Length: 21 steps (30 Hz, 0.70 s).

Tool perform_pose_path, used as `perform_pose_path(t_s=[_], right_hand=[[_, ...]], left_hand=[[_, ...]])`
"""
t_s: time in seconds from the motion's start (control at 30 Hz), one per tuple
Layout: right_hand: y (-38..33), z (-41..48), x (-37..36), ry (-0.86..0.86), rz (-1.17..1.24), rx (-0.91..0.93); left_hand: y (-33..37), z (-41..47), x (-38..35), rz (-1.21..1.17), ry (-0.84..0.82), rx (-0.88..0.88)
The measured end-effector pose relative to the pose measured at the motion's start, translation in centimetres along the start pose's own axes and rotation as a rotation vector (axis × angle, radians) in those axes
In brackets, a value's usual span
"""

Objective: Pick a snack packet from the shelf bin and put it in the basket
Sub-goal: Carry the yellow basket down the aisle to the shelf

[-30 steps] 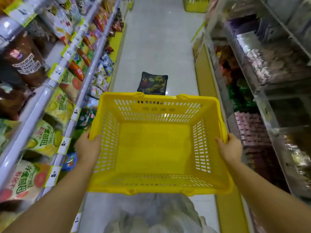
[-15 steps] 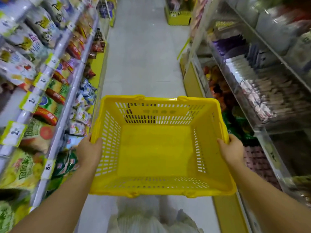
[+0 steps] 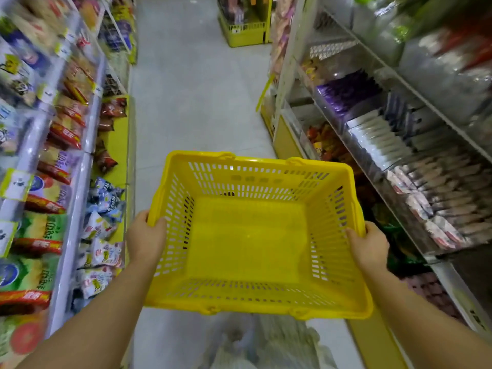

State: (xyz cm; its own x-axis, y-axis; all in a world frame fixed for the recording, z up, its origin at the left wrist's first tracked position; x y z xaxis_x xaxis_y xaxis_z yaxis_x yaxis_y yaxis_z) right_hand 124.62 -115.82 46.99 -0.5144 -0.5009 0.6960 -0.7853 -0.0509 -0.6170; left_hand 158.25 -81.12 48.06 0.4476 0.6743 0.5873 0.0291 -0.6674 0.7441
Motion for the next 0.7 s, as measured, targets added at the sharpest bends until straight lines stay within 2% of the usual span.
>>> perform_pose_path(t_s=[0.27, 0.47, 0.53, 0.7], right_hand=[[-3.7, 12.5, -2.6, -0.05, -0.026, -0.083], [-5.9, 20.3, -3.2, -0.22, -0.089, -0.174], [-6.6, 22.2, -3.4, -0.276, -0.117, -0.197], [-7.1, 25.0, -3.3, -0.297, -0.038, -0.284]], left_hand=[[6.0, 12.9, -4.1, 0.073, 0.007, 0.033], [12.7, 20.7, -6.3, 0.226, 0.028, 0.005], [14.2, 22.7, -6.9, 0.262, 0.017, 0.004], [18.9, 27.7, -9.1, 0.333, -0.015, -0.047]])
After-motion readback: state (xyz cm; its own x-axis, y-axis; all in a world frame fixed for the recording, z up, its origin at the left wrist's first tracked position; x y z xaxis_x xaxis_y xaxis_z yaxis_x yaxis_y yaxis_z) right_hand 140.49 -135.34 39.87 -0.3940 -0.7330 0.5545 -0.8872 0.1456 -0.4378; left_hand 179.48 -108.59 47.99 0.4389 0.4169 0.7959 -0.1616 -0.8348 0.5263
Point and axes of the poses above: each hand's wrist, its own z-axis towards the middle knuckle, its own x-axis out of the back of the hand, y = z × x, the point moved 7 cm from there along z, towards the middle knuckle, and after that the axes turned 15 degrees about -y, right-handed, at the moved point
